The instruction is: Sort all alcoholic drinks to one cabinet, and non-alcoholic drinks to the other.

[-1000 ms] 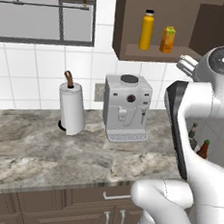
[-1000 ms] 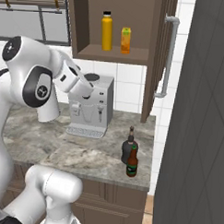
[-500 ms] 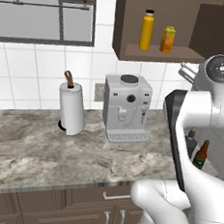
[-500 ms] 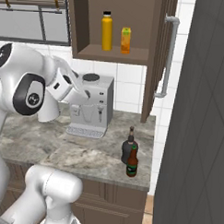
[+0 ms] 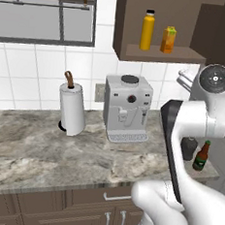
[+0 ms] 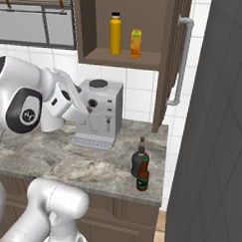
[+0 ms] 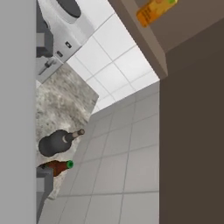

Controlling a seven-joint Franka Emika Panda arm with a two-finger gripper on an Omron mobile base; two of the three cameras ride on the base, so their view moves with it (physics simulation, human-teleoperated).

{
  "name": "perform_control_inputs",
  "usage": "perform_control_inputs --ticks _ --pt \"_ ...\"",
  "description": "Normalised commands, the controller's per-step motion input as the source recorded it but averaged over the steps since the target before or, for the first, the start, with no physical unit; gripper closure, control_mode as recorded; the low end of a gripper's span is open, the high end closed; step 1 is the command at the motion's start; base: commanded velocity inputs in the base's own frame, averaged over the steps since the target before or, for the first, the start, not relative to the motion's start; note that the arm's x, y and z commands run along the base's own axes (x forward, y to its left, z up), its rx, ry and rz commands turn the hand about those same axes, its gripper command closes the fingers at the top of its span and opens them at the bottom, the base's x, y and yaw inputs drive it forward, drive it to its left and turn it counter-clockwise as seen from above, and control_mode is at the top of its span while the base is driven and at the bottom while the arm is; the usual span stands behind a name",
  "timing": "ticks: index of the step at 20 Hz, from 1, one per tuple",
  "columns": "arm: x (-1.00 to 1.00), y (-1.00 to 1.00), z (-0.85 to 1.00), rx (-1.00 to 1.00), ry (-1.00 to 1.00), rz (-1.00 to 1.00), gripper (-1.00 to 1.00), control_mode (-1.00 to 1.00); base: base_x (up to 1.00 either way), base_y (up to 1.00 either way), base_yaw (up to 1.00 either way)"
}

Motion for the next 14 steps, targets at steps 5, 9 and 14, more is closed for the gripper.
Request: perform_control_inputs --ticks 5,9,14 --pt "-0.01 0.09 -0.15 0.0 0.0 -0.03 -1.0 -1.0 0.0 0.0 0.0" --pt "0.0 0.01 -0.22 0.0 0.0 0.0 -1.0 -1.0 0.0 0.0 0.0" --pt "0.01 0.0 -0.32 0.0 0.01 0.0 -1.0 -1.0 0.0 0.0 0.0"
